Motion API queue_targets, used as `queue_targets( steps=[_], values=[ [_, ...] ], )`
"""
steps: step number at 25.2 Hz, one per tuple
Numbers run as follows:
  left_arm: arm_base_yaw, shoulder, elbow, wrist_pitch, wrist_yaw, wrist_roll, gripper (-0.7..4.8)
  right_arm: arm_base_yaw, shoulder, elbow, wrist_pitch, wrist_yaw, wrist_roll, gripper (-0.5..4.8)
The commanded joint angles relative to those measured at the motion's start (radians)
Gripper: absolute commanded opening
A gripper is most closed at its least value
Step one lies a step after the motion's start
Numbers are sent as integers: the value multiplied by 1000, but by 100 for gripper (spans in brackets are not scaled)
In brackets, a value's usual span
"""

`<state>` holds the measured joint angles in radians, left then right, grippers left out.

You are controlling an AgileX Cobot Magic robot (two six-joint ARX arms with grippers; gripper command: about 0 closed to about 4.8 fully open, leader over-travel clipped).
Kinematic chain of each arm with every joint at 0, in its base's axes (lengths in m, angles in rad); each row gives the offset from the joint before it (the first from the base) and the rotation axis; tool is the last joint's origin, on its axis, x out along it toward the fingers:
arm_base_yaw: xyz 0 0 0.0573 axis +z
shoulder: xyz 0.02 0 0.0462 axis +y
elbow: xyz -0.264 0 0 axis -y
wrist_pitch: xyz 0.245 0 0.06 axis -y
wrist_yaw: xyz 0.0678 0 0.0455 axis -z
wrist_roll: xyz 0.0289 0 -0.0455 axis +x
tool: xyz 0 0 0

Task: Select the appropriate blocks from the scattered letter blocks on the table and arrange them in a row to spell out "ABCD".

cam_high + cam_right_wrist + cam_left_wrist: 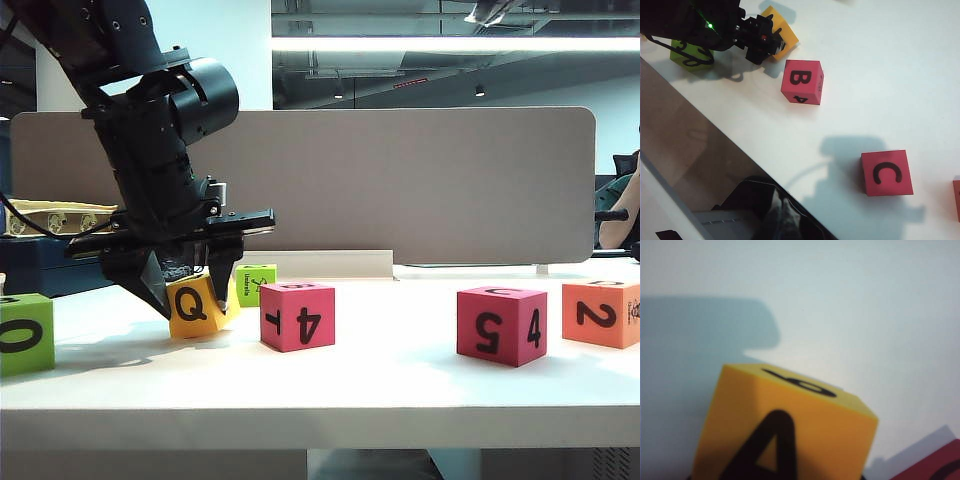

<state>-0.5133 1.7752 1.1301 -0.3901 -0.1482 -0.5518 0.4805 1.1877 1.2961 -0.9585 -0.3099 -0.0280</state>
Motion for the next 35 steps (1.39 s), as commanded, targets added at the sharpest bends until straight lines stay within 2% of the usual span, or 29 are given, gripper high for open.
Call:
queue_targets(
  steps=[1,7,9,10,14,16,17,22,25,27,30,33,35],
  values=[
    [-5,7,-6,-31,31,-8,312,1,-3,3,8,-3,0,-2],
    [-5,7,-5,-12,26,29,323,1,-3,3,8,-2,-1,-2],
    [-5,7,2,-12,1,61,357,1,-3,3,8,-3,-1,-1],
    [-4,7,13,-15,-18,103,406,1,-3,3,8,-3,-1,-2],
    [-4,7,66,-73,-58,153,408,1,-3,3,8,-2,-1,-2],
    [-4,7,122,-117,-74,243,408,1,-3,3,9,-2,-1,-2],
    [-4,7,142,-139,-88,255,408,1,-3,3,9,-2,-1,-2],
    [-3,7,245,-263,-126,444,408,1,-3,4,2,-2,-1,-2],
    [-3,7,272,-329,-124,644,407,1,-3,4,-15,-2,-1,-2],
    [-2,7,272,-334,-124,700,407,1,-3,4,-18,-2,-1,-2],
    [13,8,272,-313,-92,719,408,1,-3,4,-26,-2,-1,-2],
    [37,8,272,-303,37,716,408,1,-3,4,-37,-1,-1,-2],
    [43,9,271,-304,63,712,409,1,-3,4,-41,1,-1,-2]
  ],
)
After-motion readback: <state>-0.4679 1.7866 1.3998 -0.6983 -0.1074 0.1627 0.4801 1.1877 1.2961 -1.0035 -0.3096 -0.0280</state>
